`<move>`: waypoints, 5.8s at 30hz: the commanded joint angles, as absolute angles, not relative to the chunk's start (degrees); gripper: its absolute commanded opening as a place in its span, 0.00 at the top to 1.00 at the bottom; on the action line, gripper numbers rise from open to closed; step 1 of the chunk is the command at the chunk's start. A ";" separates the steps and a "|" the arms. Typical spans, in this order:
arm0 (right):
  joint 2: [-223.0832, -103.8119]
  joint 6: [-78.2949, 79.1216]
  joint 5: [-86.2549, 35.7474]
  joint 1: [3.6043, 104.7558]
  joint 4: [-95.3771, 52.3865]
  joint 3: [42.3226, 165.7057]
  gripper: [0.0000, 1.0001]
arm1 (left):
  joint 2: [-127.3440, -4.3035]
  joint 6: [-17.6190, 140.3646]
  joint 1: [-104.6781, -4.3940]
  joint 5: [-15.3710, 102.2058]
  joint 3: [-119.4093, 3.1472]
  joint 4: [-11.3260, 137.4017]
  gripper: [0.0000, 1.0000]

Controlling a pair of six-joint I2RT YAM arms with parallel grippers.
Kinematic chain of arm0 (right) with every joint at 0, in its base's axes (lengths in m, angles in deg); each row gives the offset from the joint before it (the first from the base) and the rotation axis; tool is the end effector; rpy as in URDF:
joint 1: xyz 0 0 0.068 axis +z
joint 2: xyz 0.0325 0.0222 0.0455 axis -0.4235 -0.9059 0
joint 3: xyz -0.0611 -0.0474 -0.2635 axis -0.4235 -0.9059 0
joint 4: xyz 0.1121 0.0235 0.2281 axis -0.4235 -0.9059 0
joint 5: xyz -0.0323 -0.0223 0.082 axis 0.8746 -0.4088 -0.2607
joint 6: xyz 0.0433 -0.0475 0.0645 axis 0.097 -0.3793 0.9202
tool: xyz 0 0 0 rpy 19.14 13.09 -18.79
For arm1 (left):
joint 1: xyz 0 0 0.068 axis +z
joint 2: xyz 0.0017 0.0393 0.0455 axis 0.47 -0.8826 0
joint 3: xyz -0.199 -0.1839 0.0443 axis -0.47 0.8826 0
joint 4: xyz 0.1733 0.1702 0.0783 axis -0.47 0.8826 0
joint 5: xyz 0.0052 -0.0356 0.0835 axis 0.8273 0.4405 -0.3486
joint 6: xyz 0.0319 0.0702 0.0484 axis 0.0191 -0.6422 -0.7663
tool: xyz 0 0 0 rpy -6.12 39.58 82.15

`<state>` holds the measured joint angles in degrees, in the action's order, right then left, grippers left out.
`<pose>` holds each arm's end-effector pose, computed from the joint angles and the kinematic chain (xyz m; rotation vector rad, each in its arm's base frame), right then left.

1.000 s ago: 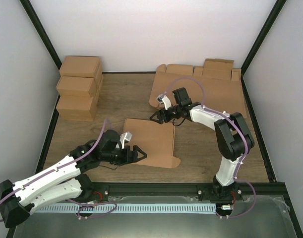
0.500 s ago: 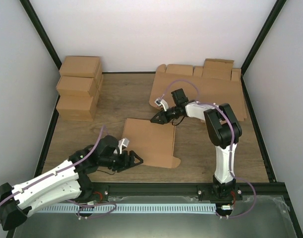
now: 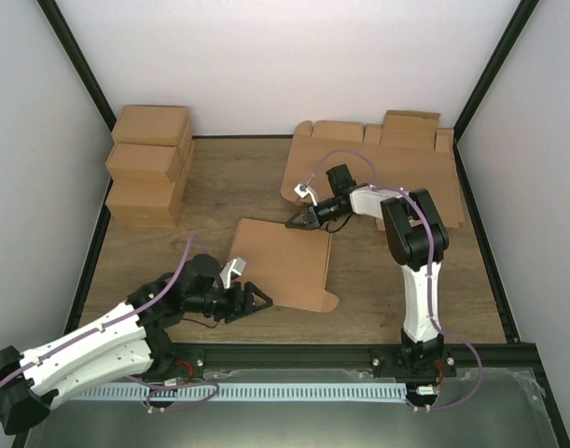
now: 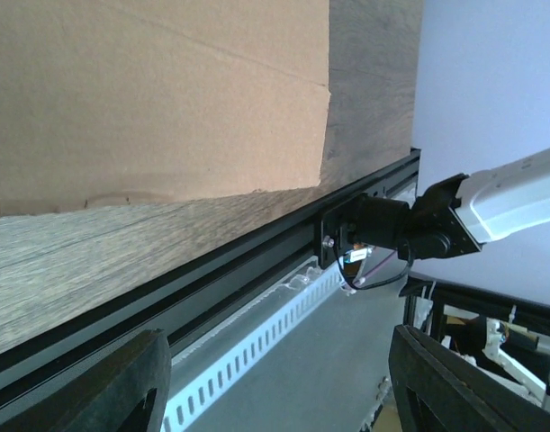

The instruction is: Fold the paper box

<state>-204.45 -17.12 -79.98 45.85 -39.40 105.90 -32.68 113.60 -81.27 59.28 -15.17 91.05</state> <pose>0.3706 0.2180 0.1146 -0.9801 2.2010 1.4878 0.0837 -0.1677 0.2036 0.0251 2.6863 -1.3864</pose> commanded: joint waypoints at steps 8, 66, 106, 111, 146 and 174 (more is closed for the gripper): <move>-209.10 -18.18 -75.35 43.51 -43.24 109.68 0.83 | -34.45 111.76 -82.10 64.26 -21.78 86.20 0.53; -202.13 -16.78 -71.32 48.73 -39.71 101.83 0.76 | -60.84 86.80 -80.83 34.53 -20.52 57.72 0.96; -178.09 -0.43 -44.72 58.01 -35.16 83.67 0.66 | -50.16 93.04 -80.66 35.35 -26.28 80.62 0.76; -175.70 -1.93 -47.47 58.20 -35.22 83.83 0.65 | -47.56 95.38 -80.54 31.94 -25.59 83.87 0.76; -144.62 -0.16 -47.56 59.03 -51.95 89.70 0.33 | -46.29 95.77 -80.45 28.94 -27.49 86.28 0.40; -132.55 28.60 -17.31 71.90 -59.58 76.06 0.32 | -57.60 95.41 -80.19 28.50 -34.11 92.94 0.44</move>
<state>-134.68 22.24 -17.97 71.44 -61.11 77.44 -56.06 96.25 -80.50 29.00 -34.23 88.01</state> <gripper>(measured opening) 0.680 0.564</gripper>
